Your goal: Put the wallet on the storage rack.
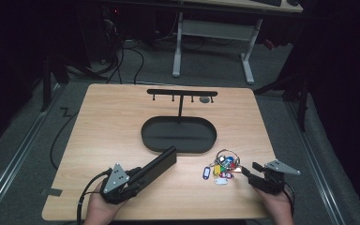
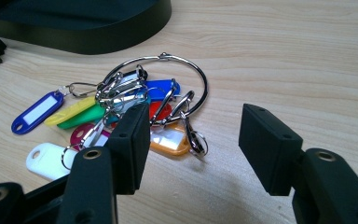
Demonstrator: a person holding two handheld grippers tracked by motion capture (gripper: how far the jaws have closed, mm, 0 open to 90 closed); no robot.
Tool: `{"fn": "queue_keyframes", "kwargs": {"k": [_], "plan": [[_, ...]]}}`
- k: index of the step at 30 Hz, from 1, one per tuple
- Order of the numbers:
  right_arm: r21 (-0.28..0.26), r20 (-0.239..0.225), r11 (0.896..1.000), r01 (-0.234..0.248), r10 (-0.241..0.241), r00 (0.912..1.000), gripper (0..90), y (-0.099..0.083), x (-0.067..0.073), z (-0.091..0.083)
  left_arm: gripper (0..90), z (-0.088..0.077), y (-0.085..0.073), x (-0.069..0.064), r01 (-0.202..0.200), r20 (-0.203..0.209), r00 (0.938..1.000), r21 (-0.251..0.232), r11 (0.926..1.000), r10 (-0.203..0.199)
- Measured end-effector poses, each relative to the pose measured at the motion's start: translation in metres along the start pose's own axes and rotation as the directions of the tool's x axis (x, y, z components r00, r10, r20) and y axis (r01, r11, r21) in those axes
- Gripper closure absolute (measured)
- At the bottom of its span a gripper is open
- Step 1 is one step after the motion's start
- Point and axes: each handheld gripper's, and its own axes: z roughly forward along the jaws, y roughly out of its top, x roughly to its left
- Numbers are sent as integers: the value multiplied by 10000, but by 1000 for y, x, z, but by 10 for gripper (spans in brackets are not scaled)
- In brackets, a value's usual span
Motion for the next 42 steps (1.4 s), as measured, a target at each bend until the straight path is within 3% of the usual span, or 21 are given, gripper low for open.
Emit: {"fn": "queue_keyframes", "kwargs": {"k": [2,7,11,12,14,16,19,23,27,28,36,39,42], "plan": [[44,-92,10000,72,-72,9999,428,0,0,1,543,4,0,-4,-160,-144,9998,281,9995,164],[85,-370,9998,193,-189,9991,425,1,2,2,511,11,10,-13,-864,-636,9935,1175,9893,944],[57,-661,9999,109,-105,9978,425,1,1,4,505,13,23,-14,-1247,-835,9862,1945,9729,1431],[52,-782,9999,112,-108,9969,426,1,2,5,534,13,30,-11,-1180,-774,9870,2480,9616,1411],[31,-873,9999,151,-148,9961,426,1,2,5,542,13,33,-10,-1157,-669,9882,2627,9579,1377],[5,-965,9998,197,-196,9951,426,1,3,5,539,14,39,-10,-1333,-510,9866,2935,9466,1548],[27,-987,9998,210,-206,9949,426,1,3,5,538,14,47,-8,-1104,-71,9929,3203,9409,1189],[-6,-978,9998,199,-198,9950,425,2,5,5,537,17,57,-9,-1281,56,9907,3763,9176,1360],[78,-948,9997,230,-221,9953,426,2,5,6,579,21,69,-8,-1424,37,9876,4428,8852,1571],[66,-952,9997,234,-226,9952,425,1,4,7,586,22,73,-8,-1524,23,9853,4614,8740,1706],[149,-951,9997,186,-171,9953,425,0,3,8,616,34,94,-5,-1789,405,9813,5515,8148,1880],[157,-972,9998,152,-136,9952,425,0,2,7,619,38,101,-5,-1856,463,9799,5682,8017,1940],[139,-1000,9998,149,-134,9949,425,0,2,7,627,45,103,-1,-1699,581,9840,5926,7874,1686]]}}
